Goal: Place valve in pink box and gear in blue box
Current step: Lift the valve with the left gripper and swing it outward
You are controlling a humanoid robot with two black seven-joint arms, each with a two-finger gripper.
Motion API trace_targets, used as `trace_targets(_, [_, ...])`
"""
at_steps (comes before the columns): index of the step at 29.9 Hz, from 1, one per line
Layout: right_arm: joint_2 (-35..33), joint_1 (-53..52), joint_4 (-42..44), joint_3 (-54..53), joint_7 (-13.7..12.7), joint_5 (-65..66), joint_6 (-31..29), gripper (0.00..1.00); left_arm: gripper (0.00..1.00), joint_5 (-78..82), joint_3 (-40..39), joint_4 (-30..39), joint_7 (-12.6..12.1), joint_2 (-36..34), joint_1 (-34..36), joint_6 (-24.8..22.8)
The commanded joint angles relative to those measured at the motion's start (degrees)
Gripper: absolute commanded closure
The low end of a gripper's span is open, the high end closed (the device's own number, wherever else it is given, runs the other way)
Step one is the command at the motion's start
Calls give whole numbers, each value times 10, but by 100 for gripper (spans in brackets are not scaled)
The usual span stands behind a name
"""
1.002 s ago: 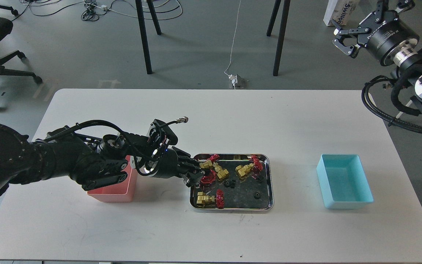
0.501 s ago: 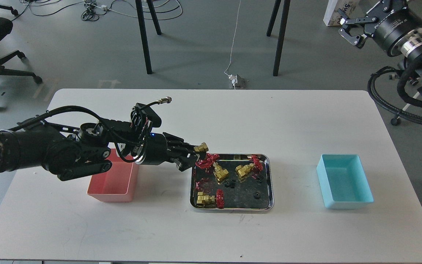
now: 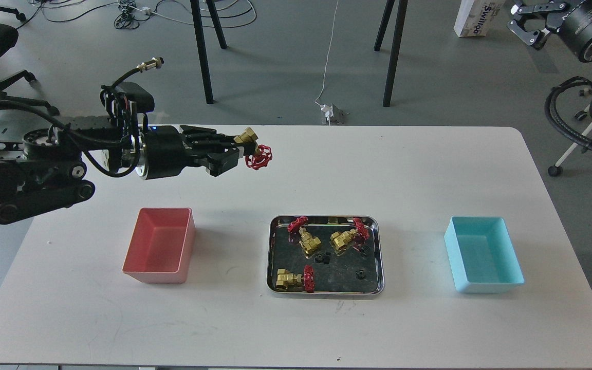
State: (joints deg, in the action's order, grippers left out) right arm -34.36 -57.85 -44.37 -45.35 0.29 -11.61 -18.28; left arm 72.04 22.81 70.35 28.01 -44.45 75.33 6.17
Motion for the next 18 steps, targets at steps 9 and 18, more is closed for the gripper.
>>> trace_targets(9, [67, -3, 1, -4, 6, -1, 10, 0, 82, 3, -17, 50, 0, -165, -8, 2])
trace_targets(18, [111, -46, 45, -17, 0, 0, 90, 0, 81, 2, -21, 7, 0, -160, -114, 35])
